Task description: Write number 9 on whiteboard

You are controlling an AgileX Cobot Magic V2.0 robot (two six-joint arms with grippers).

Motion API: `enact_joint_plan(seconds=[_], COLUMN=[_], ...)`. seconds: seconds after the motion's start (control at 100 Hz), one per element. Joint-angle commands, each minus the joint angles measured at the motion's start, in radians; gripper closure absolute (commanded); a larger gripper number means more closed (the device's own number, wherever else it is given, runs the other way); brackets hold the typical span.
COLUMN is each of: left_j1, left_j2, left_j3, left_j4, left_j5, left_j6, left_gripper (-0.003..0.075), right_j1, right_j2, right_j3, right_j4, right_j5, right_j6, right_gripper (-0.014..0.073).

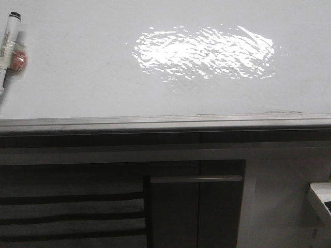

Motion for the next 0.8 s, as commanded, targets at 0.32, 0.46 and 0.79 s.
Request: enact_joint_plan(seconds=[0.32,0.46,0.79], left_j1=[0.003,0.003,0.003], left_j2=[-0.026,-0.026,-0.026], left_j3=[0.029,0.029,0.029], left_j4=[-0.012,-0.012,-0.012], left_j5=[-0.078,-0.078,-0.086], left_j6=[0.002,0.002,0.002], left_gripper=[0.0741,0.0741,0.0741], right_j1=[-0.005,-0.005,-0.005], right_j2=[-0.018,-0.018,-0.018], right_j3=[0.027,0.027,0.027], right_j4=[-0.002,-0.002,-0.002], right_j5=[-0.083,-0.083,-0.116], right_j6=[-0.006,-0.006,-0.006], right_gripper=[0.0666,0.0666,0.0666])
